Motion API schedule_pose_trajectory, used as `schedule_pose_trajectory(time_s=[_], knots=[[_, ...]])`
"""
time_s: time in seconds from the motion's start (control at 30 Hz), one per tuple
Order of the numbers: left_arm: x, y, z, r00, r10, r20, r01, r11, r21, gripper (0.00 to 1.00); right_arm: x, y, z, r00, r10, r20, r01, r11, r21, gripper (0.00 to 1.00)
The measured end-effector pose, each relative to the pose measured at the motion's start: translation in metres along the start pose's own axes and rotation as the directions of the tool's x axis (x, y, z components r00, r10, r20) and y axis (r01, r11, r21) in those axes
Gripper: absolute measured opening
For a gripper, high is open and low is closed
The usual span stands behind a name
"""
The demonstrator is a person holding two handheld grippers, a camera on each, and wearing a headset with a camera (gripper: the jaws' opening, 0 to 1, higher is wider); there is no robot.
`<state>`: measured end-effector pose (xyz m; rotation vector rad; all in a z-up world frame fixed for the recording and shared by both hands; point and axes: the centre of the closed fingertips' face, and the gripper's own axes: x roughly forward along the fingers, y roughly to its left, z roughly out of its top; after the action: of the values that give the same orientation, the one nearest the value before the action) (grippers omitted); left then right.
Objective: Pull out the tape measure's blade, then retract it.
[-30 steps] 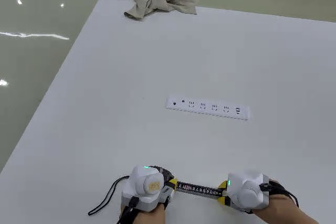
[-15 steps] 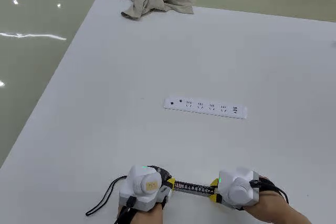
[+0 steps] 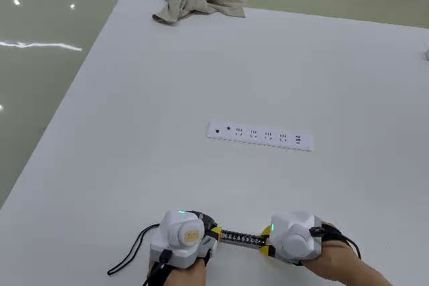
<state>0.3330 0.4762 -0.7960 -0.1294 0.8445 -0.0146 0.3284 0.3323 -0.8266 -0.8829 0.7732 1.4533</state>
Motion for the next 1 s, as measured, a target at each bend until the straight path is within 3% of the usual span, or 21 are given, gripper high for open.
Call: schedule_pose_trajectory(time_s=[1.0], knots=[[0.000,0.000,0.000,1.0000,-0.001,-0.007,0.001,1.000,0.004,0.60,0.013,0.001,0.024,0.9999,0.000,0.014,0.001,1.000,-0.018,0.13]])
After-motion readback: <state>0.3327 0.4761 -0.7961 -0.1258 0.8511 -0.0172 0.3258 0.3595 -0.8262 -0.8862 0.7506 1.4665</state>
